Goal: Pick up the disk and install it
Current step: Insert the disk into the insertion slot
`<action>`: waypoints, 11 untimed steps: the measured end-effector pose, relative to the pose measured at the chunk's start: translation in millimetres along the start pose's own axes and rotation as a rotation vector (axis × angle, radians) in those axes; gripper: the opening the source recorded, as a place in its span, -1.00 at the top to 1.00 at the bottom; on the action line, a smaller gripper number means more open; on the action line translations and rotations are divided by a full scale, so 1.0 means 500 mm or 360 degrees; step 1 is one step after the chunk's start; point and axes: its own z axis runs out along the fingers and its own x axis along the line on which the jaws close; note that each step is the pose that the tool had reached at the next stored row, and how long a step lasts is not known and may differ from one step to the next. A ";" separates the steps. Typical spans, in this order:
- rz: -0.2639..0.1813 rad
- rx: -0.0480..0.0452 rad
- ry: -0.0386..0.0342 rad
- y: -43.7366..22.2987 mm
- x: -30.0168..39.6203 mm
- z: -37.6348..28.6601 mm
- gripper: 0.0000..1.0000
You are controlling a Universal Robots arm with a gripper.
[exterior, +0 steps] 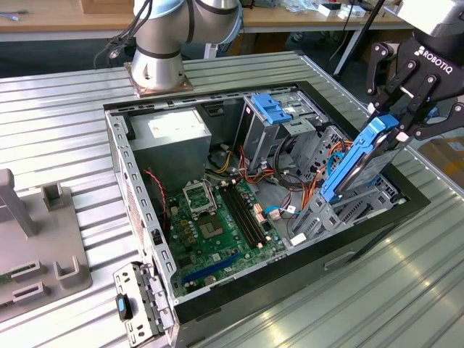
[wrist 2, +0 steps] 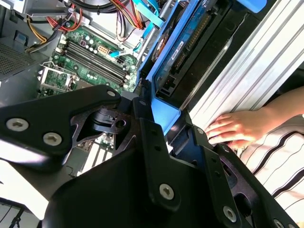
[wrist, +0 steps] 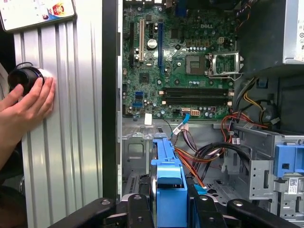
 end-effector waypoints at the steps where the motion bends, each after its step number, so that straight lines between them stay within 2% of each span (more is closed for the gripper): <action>1: 0.0000 -0.0001 0.0000 0.000 0.000 0.000 0.26; 5: 0.0000 -0.0003 0.0000 -0.004 0.000 0.002 0.26; 11: 0.0002 -0.0003 0.0003 -0.004 0.000 0.013 0.26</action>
